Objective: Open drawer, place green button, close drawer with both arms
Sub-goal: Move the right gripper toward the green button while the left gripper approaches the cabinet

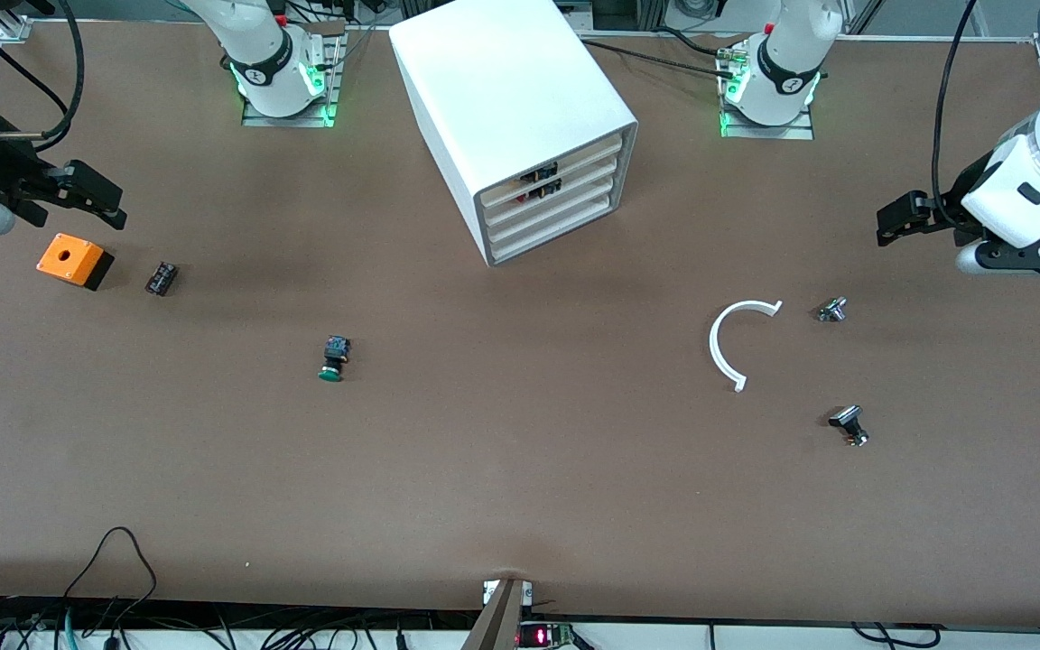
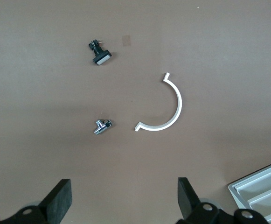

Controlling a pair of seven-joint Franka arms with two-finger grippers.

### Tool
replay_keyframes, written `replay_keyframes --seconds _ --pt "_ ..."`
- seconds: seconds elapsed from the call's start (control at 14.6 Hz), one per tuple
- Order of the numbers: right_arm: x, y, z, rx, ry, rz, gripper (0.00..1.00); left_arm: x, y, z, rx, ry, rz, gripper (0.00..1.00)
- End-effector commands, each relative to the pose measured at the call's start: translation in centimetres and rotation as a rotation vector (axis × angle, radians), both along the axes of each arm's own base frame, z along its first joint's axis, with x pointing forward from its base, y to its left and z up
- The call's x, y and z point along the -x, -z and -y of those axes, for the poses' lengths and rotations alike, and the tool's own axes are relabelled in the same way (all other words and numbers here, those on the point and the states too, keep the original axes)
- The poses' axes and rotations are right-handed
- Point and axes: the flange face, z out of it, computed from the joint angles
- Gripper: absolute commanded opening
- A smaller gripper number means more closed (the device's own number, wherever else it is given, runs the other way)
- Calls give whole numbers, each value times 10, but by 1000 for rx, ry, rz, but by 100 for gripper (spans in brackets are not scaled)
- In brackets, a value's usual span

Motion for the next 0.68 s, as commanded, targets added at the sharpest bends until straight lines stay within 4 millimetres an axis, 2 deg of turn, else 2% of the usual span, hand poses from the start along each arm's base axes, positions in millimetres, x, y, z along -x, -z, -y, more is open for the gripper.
replay_keyframes --seconds 0.0,0.14,0.27,0.41,0.48,0.62 --pt "-1 -3 -2 -9 12 -14 100 -4 -6 1 11 -15 7 100" --pt "-2 -9 -3 -11 -4 0 100 -3 -8 3 11 -10 5 100" --pt "-1 -3 -4 -12 10 -22 100 -1 -8 5 11 -6 -3 100" --pt "-12 24 -4 -32 -4 -81 100 0 -13 6 13 11 6 100" --pt "-9 39 -6 -46 -3 -147 100 -1 -12 11 14 20 6 100" --pt "-10 52 -14 -52 -16 -165 100 -1 -9 24 15 43 -2 100"
